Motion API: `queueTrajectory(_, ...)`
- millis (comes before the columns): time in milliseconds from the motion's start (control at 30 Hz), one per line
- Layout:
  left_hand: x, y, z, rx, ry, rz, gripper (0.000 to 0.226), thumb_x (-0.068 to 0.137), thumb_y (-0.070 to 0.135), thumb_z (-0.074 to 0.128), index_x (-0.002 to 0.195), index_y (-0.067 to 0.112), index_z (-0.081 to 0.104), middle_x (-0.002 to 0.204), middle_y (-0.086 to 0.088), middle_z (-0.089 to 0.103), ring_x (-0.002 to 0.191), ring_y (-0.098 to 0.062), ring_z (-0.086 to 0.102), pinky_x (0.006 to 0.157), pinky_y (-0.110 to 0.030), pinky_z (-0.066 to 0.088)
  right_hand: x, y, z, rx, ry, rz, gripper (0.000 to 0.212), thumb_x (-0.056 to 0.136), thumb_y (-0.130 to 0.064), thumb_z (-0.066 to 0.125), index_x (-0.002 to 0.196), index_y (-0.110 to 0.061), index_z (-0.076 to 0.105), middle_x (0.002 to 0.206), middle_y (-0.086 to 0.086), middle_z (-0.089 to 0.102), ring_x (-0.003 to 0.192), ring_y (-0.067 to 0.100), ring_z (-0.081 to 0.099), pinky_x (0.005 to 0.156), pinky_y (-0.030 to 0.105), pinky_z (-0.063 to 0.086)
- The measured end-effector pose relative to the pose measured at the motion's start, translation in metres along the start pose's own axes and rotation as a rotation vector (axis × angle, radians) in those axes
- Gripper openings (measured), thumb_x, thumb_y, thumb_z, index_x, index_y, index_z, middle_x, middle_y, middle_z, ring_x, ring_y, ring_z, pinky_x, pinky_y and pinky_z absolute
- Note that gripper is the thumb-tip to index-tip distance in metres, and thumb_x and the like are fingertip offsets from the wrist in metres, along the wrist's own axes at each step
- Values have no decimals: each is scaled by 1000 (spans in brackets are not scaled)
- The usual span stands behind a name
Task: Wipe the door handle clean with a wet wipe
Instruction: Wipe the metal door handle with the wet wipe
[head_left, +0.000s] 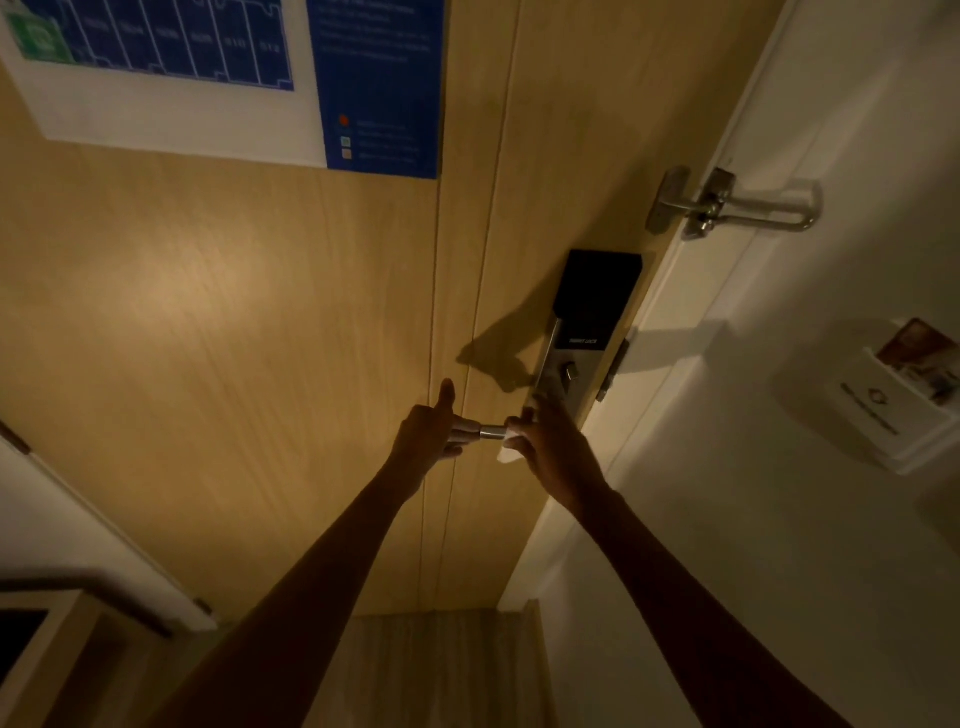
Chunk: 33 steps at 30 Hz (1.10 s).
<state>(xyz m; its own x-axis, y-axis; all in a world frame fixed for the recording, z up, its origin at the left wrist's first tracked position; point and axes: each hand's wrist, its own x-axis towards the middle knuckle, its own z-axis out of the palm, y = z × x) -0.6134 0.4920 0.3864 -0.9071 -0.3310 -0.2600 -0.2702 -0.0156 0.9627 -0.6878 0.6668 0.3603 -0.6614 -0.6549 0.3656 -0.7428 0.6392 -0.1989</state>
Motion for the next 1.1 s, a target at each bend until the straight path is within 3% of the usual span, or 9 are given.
queueTrajectory(100,-1,-3,1,-34,10,-8,67,96,56,30,99,4,72,101,-11,74,91,-16,69,75,-25,53,2,-8,2,-16,-14,-4,22,90,-23,64,110,-15,68,125,9,59,117,22,55,94,34,50)
queueTrajectory(333,0,-5,3,-53,30,-21,66,95,56,33,100,3,72,101,-12,74,90,-17,70,75,-25,53,-25,36,-7,98,94,195,27,90,-23,65,116,-18,66,132,9,50,122,22,51,97,37,52)
queueTrajectory(500,-1,-3,4,-54,39,-31,66,94,56,35,99,2,72,99,-12,74,88,-18,70,76,-26,54,-27,20,4,99,150,111,32,88,-19,68,120,-20,64,131,9,54,117,19,56,89,30,56)
queueTrajectory(633,-3,-3,5,-54,49,-33,66,93,57,37,100,1,72,97,-12,74,87,-18,70,71,-25,53,-34,42,-7,102,187,255,30,89,-23,67,118,-24,66,123,2,58,113,15,53,90,31,55)
queueTrajectory(733,-3,-3,7,-49,66,-35,66,93,57,37,100,2,72,96,-11,74,86,-18,70,74,-26,54,-29,34,-1,115,193,213,30,87,-26,66,116,-19,66,124,2,58,115,13,54,90,27,54)
queueTrajectory(933,-3,-1,9,-95,119,-72,65,92,58,40,91,2,73,81,-10,74,68,-17,67,57,-21,48,-8,-4,4,76,139,116,27,83,-27,72,108,-18,71,115,1,65,113,17,56,87,33,56)
queueTrajectory(1100,-9,-8,17,-155,155,-79,66,93,57,40,92,0,72,68,-5,67,55,-12,58,50,-18,42,-25,32,-13,101,200,243,26,82,-26,73,105,-17,70,117,1,64,108,19,57,83,28,55)
